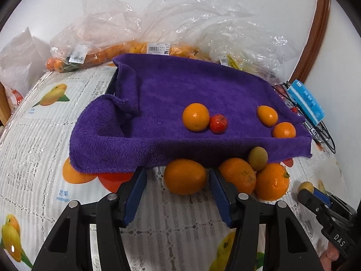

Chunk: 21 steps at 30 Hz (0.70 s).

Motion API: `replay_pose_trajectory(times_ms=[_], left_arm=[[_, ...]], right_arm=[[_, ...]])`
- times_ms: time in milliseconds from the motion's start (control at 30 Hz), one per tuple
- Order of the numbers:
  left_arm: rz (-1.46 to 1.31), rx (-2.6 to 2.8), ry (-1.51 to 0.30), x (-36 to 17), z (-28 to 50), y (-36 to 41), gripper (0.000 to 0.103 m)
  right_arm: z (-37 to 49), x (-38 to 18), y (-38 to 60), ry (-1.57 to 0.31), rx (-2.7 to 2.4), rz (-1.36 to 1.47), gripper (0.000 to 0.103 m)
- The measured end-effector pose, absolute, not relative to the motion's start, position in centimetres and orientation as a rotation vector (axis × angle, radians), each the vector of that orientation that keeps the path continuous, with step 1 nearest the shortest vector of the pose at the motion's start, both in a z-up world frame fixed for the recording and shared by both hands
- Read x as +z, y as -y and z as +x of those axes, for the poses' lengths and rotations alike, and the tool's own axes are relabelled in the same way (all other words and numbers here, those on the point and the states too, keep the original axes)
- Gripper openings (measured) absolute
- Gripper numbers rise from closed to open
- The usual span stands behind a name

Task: Organize fruits
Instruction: 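Lift the yellow-green fruit with right tool while left tool moves toward a mandarin, then close left tool on a mandarin while right tool holds the yellow-green fruit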

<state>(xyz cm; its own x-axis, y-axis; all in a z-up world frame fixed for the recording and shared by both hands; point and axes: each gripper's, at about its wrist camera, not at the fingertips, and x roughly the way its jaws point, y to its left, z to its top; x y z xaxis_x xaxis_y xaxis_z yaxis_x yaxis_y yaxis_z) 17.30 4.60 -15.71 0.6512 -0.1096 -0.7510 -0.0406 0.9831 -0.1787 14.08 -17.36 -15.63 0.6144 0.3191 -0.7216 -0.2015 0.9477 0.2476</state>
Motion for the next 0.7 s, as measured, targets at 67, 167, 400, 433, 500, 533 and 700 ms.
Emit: replay_pose_trajectory(times_ms=[67, 167, 400, 433, 500, 533, 700], left_arm=[[-0.194, -0.066, -0.857, -15.7, 17.3, -4.7, 0.038], [-0.208, -0.079, -0.845, -15.5, 17.1, -4.8, 0.037], [-0.282, -0.127, -0.747, -14.4, 14.8, -6.0, 0.032], [-0.283, -0.129, -0.74, -14.3, 14.6, -6.0, 0.026], [-0.289, -0.129, -0.721, -13.9, 14.1, -6.2, 0.023], [-0.295, -0.135, -0.713, -13.7, 14.0, -6.3, 0.023], [-0.293, -0.112, -0.771, -14.5, 14.7, -6.4, 0.027]], right_arm=[[14.1, -15.7, 17.4, -0.859, 0.301, 0.148, 0.029], [14.0, -15.7, 17.4, -0.857, 0.304, 0.153, 0.029], [13.4, -15.1, 18.1, -0.806, 0.312, 0.185, 0.029], [13.3, -15.0, 18.0, -0.805, 0.308, 0.187, 0.029], [13.2, -14.9, 17.9, -0.803, 0.304, 0.183, 0.029], [13.2, -14.8, 17.8, -0.8, 0.301, 0.174, 0.029], [13.0, -13.9, 17.0, -0.783, 0.302, 0.129, 0.029]])
